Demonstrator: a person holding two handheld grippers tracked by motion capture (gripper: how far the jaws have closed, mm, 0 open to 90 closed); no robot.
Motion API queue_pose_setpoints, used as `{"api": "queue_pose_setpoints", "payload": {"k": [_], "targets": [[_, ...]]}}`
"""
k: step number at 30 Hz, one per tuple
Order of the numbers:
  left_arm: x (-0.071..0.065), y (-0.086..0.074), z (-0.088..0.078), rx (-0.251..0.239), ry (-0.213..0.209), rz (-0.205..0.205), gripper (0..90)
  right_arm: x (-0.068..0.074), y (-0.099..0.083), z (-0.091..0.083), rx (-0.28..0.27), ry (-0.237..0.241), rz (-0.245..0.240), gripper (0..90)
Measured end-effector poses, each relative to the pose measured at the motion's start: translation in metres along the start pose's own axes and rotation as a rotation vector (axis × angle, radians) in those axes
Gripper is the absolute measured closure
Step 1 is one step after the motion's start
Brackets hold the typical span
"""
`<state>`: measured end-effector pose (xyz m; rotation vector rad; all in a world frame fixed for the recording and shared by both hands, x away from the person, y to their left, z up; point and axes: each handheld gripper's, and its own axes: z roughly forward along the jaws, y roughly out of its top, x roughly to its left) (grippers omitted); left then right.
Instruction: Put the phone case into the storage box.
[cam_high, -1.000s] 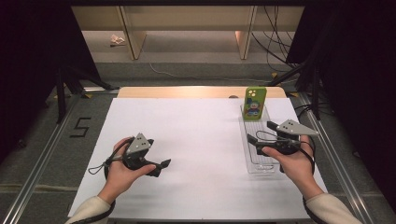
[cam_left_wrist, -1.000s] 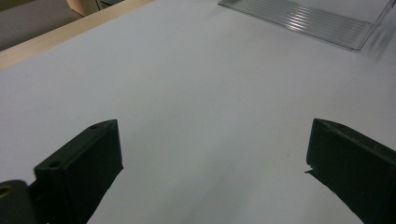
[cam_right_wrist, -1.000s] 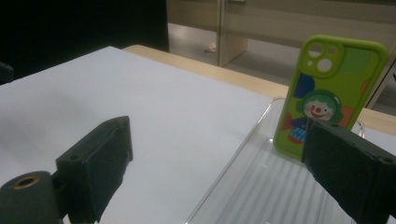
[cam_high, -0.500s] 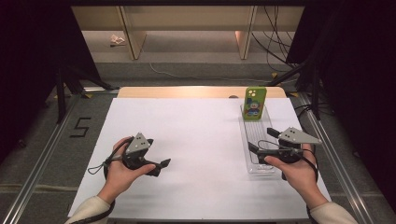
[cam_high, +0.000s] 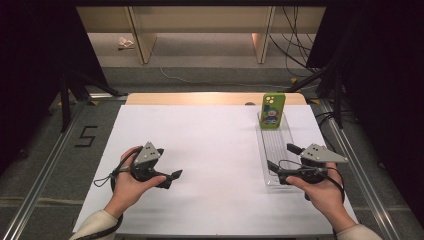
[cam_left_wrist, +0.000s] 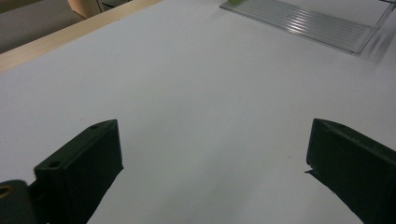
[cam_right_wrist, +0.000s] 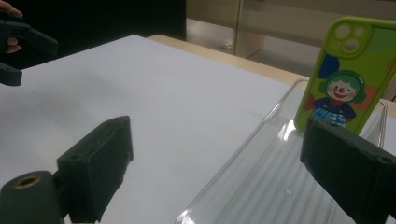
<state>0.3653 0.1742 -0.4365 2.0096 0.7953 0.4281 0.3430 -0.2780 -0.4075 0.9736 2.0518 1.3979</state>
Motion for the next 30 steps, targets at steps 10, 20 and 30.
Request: {"api": "queue_pose_setpoints", "payload": {"k": [10, 20, 30], "targets": [[-0.0001, 0.0001, 0.0002, 0.001, 0.000, 0.000, 3.2, 0.0012, -0.0046, -0.0042, 0.002, 0.011, 0.000, 10.6], [0.0003, 0.0003, 0.0005, -0.002, 0.000, 0.000, 3.2, 0.0008, -0.0048, -0.0034, -0.009, 0.021, 0.004, 11.4], [0.0001, 0.0008, 0.0002, -0.003, -0.001, -0.002, 3.2, 0.0017, -0.0049, -0.0032, -0.020, 0.025, -0.004, 11.7]]}}
